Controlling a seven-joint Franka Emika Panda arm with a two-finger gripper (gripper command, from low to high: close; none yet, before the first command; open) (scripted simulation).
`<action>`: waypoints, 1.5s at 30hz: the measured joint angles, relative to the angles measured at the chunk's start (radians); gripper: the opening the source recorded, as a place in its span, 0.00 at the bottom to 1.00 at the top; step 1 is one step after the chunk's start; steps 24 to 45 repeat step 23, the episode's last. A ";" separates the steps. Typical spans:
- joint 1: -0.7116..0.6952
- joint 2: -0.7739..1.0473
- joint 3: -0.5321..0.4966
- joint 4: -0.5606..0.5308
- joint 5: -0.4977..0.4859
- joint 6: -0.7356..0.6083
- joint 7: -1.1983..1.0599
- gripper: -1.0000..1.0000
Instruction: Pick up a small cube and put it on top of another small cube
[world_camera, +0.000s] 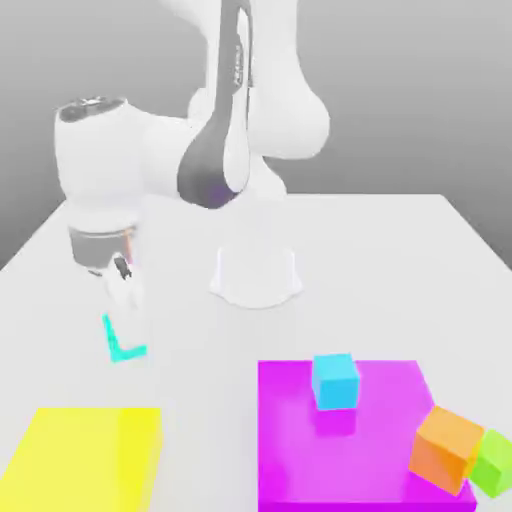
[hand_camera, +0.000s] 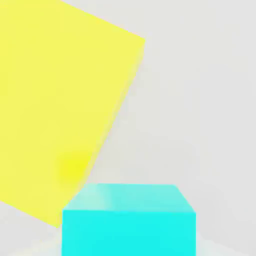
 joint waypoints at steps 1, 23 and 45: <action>0.032 -0.016 0.026 0.009 0.009 -0.025 -0.001 0.00; 0.279 0.062 0.270 0.043 0.005 -0.003 0.053 1.00; 0.279 0.062 0.270 0.043 0.005 -0.003 0.053 1.00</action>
